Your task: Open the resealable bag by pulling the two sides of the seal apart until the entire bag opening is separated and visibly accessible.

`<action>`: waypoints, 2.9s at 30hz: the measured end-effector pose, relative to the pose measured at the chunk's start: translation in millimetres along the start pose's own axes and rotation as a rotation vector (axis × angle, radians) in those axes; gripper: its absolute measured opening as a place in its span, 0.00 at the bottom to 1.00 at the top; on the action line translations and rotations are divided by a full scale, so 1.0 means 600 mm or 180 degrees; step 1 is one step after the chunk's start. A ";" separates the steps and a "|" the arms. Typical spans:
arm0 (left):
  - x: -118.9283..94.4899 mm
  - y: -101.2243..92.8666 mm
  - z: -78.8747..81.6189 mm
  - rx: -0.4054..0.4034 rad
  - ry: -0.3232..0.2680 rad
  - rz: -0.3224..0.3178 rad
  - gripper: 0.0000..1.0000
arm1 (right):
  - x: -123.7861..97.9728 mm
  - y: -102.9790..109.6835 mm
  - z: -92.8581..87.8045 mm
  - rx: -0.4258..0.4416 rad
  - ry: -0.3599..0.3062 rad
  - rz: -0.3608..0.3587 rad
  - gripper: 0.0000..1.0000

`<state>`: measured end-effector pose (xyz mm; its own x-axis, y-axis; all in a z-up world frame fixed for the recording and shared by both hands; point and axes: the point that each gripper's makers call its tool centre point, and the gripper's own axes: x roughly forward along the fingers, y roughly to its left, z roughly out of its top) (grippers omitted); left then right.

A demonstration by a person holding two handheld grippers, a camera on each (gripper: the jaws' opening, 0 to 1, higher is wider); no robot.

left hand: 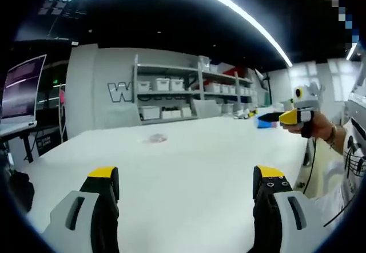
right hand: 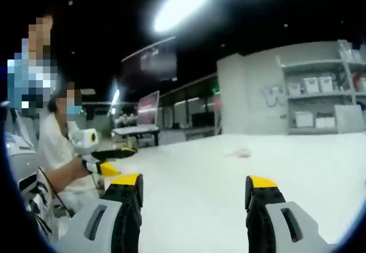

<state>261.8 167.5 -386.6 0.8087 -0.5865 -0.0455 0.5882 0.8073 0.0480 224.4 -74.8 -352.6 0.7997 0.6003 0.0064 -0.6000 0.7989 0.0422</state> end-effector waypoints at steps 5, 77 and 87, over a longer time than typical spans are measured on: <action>0.002 -0.001 -0.002 0.0009 0.0074 -0.0006 0.96 | 0.004 -0.008 0.008 -0.0171 0.0058 -0.0051 0.73; 0.163 0.042 0.004 -0.0106 0.0207 -0.0005 0.93 | 0.211 -0.157 -0.005 -0.1515 0.0733 -0.0274 0.49; 0.189 0.064 -0.005 -0.0128 0.0205 0.0066 0.94 | 0.244 -0.179 -0.012 -0.1493 0.0783 -0.0235 0.44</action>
<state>376.0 132.4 -393.1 0.8177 -0.5652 -0.1090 0.5694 0.8220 0.0094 405.9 -72.7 -363.6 0.8456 0.4880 -0.2164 -0.5319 0.7365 -0.4179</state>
